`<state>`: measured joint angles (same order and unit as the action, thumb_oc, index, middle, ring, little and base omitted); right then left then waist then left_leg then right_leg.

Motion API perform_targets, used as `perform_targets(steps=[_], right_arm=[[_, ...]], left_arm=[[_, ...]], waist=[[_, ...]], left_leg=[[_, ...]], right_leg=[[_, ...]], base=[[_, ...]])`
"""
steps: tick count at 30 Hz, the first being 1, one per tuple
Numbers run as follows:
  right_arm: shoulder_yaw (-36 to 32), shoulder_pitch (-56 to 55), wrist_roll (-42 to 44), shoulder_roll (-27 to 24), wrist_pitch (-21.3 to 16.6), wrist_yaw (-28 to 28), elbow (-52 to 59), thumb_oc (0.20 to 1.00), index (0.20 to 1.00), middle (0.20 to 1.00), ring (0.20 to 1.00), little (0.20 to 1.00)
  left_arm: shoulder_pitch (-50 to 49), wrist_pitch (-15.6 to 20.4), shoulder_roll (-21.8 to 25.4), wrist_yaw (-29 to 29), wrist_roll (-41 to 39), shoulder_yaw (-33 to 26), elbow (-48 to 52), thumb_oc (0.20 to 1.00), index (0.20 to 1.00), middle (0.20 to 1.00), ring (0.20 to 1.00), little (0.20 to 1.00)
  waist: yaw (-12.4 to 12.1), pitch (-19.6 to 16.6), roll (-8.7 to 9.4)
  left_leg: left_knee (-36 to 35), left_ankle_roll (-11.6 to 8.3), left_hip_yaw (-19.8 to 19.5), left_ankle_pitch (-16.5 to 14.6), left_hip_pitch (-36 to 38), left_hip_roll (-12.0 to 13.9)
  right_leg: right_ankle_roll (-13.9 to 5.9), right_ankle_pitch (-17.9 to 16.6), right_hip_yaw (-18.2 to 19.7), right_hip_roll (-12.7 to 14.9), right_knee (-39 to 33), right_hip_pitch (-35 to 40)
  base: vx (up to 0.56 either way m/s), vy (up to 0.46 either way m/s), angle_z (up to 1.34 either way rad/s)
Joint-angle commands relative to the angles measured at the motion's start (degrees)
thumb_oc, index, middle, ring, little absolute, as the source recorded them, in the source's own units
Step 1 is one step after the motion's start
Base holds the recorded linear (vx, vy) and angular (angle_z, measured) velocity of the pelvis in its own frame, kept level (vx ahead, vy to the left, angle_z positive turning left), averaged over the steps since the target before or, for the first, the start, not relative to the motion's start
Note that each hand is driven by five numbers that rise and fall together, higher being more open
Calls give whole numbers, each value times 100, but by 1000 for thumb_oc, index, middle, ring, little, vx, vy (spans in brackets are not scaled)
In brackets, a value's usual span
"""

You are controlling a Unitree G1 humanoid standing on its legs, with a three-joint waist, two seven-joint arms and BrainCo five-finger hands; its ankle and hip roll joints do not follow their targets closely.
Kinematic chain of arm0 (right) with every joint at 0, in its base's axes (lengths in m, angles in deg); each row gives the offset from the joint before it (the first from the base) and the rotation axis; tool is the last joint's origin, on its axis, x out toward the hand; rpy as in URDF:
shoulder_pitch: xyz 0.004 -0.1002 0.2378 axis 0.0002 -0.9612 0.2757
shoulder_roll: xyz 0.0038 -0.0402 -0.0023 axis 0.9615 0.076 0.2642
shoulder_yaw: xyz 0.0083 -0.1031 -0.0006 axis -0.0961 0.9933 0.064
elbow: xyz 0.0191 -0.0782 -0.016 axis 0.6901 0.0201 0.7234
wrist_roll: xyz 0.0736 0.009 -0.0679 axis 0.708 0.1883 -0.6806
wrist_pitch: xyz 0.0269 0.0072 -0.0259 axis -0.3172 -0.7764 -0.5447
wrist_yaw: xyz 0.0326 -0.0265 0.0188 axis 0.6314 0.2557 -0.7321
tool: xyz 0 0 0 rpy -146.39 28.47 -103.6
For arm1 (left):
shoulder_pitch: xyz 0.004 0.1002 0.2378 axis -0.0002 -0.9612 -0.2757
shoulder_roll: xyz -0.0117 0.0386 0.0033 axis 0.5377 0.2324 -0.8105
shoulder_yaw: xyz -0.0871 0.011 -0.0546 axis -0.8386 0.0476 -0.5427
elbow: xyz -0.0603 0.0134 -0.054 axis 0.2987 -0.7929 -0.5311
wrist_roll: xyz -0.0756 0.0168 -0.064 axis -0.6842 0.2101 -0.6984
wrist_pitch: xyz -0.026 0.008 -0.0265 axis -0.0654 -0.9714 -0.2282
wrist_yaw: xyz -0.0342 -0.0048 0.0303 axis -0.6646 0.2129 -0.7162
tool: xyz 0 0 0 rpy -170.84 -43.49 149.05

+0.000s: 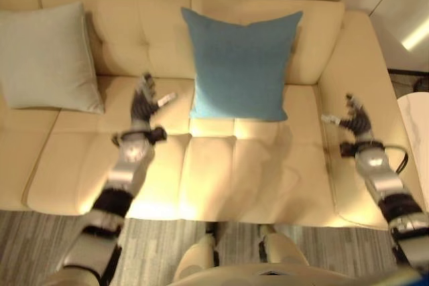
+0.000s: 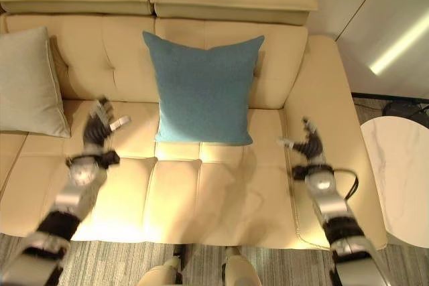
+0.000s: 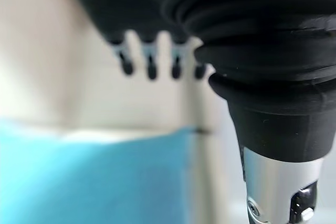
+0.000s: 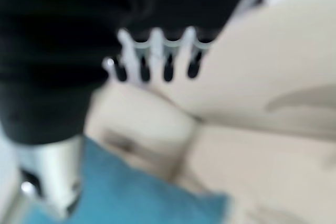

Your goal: Pick up all the scattered cushions and arrange them neatly on the sofa.

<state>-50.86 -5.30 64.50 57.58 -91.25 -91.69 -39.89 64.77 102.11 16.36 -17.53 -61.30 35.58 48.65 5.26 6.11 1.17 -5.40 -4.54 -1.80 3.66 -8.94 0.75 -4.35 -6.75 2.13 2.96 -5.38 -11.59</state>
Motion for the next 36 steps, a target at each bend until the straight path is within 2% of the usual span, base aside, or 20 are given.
perform_targets(steps=[1, 3, 7, 9, 11, 12, 13, 14, 15, 16, 18, 20, 21, 22, 23, 24, 26, 28, 31, 36], right_arm=[[202, 218, -22, -70, -82, 368, -897, 1000, 1000, 1000, 1000, 1000], [227, -15, -51, 173, -33, 474, -1416, 1000, 1000, 1000, 1000, 1000], [389, -269, -310, 460, 44, 626, -2419, 1000, 1000, 1000, 1000, 1000], [380, -503, -488, 691, 115, 668, -3175, 1000, 1000, 1000, 1000, 1000], [233, -756, -533, 783, 197, 683, -3684, 1000, 1000, 1000, 1000, 1000], [174, -779, -525, 767, 226, 691, -3795, 1000, 1000, 1000, 1000, 1000], [161, -770, -585, 730, 270, 687, -3936, 1000, 1000, 1000, 1000, 1000], [131, -814, -637, 737, 338, 701, -4008, 1000, 1000, 1000, 1000, 1000], [121, -867, -652, 781, 378, 729, -4058, 1000, 1000, 1000, 1000, 1000], [128, -839, -663, 808, 466, 724, -4111, 1000, 1000, 1000, 1000, 1000], [162, -717, -704, 900, 533, 703, -4134, 1000, 1000, 1000, 1000, 1000], [261, -610, -783, 1020, 525, 671, -4070, 1000, 1000, 1000, 1000, 1000], [333, -533, -807, 1084, 532, 674, -4073, 1000, 1000, 1000, 1000, 1000], [373, -509, -832, 1083, 525, 652, -4076, 1000, 1000, 1000, 1000, 1000], [408, -479, -882, 1081, 538, 638, -4086, 1000, 1000, 1000, 1000, 1000], [356, -553, -868, 1083, 554, 656, -4129, 1000, 1000, 1000, 1000, 1000], [386, -613, -1030, 1046, 597, 674, -4230, 1000, 1000, 1000, 1000, 1000], [353, -679, -1038, 1015, 621, 688, -4267, 1000, 1000, 1000, 1000, 1000], [399, -677, -1005, 1105, 623, 631, -4249, 1000, 1000, 1000, 1000, 1000], [351, -708, -921, 1049, 625, 619, -4266, 1000, 1000, 1000, 1000, 1000]], left_arm=[[330, -203, -79, -390, 691, -34, -1247, 1000, 1000, 1000, 1000, 1000], [-14, -394, -407, -494, 882, -112, -2084, 1000, 1000, 1000, 1000, 1000], [-251, -588, -648, -593, 1828, 0, -3374, 1000, 1000, 1000, 1000, 1000], [-381, -788, -854, -662, 2460, -71, -4402, 1000, 1000, 1000, 1000, 1000], [-466, -865, -891, -672, 2720, -98, -4698, 1000, 1000, 1000, 1000, 1000], [-452, -884, -914, -683, 2696, -133, -4720, 1000, 1000, 1000, 1000, 1000], [-413, -879, -946, -662, 2752, -94, -4761, 1000, 1000, 1000, 1000, 1000], [-374, -903, -998, -713, 2794, -40, -4785, 1000, 1000, 1000, 1000, 1000], [-380, -928, -1044, -723, 2751, -38, -4747, 1000, 1000, 1000, 1000, 1000], [-327, -946, -1080, -696, 2684, -7, -4673, 1000, 1000, 1000, 1000, 1000], [-226, -961, -1096, -684, 2729, 145, -4635, 1000, 1000, 1000, 1000, 1000], [-205, -978, -1063, -648, 2835, 145, -4707, 1000, 1000, 1000, 1000, 1000], [-167, -982, -998, -632, 2885, 169, -4740, 1000, 1000, 1000, 1000, 1000], [-157, -990, -975, -627, 2916, 182, -4740, 1000, 1000, 1000, 1000, 1000], [-24, -1080, -964, -604, 2934, 222, -4766, 1000, 1000, 1000, 1000, 1000], [-5, -1101, -987, -594, 2903, 192, -4760, 1000, 1000, 1000, 1000, 1000], [-11, -1066, -1035, -570, 2861, 161, -4766, 1000, 1000, 1000, 1000, 1000], [-82, -1107, -1030, -616, 2817, 84, -4834, 1000, 1000, 1000, 1000, 1000], [-99, -1147, -1022, -605, 2761, 45, -4872, 1000, 1000, 1000, 1000, 1000], [-130, -1171, -963, -612, 2726, 7, -4950, 1000, 1000, 1000, 1000, 1000]], waist=[[-31, -573, -31], [-31, -617, -29], [-19, -677, -22], [-1, -719, -15], [20, -624, 34], [12, -530, 120], [19, -456, 250], [61, -476, 302], [109, -534, 253], [188, -533, 173], [220, -395, 187], [176, -265, 222], [179, -147, 165], [161, -120, 130], [121, -123, 57], [46, -206, 26], [-40, -481, 130], [-44, -668, 168], [-39, -703, 153], [34, -734, 111]], left_leg=[[40, -236, 419, 66, 203, 32], [40, -232, 423, 53, 334, 67], [40, -234, 428, 53, 518, 133], [40, -263, 441, 81, 674, 251], [106, -325, 413, 227, 701, 393], [619, -261, 367, 53, 554, 355], [1421, -203, 248, -400, 499, 128], [1783, -141, 123, -651, 630, -41], [1617, -96, -53, -766, 860, -130], [1135, 21, -127, -927, 1113, -138], [657, 203, -211, -938, 1170, -372], [421, 318, -191, -791, 1128, -512], [419, 378, -155, -664, 985, -450], [445, 395, -129, -632, 914, -413], [456, 436, -75, -601, 844, -311], [485, 436, -80, -586, 744, -292], [370, 322, 61, -542, 797, -278], [208, 238, 137, -487, 938, -176], [51, 196, 120, -371, 1010, -110], [40, 144, 118, -362, 1071, -59]], right_leg=[[-451, 160, 41, -8, 38, 197], [-424, 194, 28, -32, 38, 326], [-373, 246, 41, -100, 38, 531], [-288, 351, 70, -218, 38, 735], [-166, 471, 75, -373, 38, 916], [-142, 439, 52, -329, 38, 938], [-140, 316, 48, -221, 38, 875], [-153, 210, 71, -185, 38, 791], [-172, 145, 111, -236, 38, 684], [-221, 58, 139, -265, 81, 518], [-431, -294, 229, -175, 207, 69], [-606, -422, 412, -148, 322, -188], [-560, -140, 536, -261, 1022, -369], [-508, 42, 512, -258, 1260, -324], [-392, 347, 429, -170, 1686, -171], [-344, 527, 407, -45, 1731, 138], [-416, 400, 273, 46, 653, 623], [-392, 395, 338, -44, 207, 891], [-354, 375, 255, -90, 41, 998], [-290, 409, 224, -120, 66, 1061]], base=[[-48, -47, -3], [-40, -51, -11], [-53, -69, -3], [-103, -161, -1], [-204, -196, 22], [-368, -119, 49], [-407, -26, 47], [-348, 75, 18], [-250, 168, -13], [-248, 228, -10], [-338, 282, 0], [-377, 276, -129], [-358, 184, -145], [-358, 112, -64], [-231, 44, -11], [-155, -22, -8], [37, -102, -22], [69, -124, 10], [-26, -105, 7], [-10, -31, 3]])
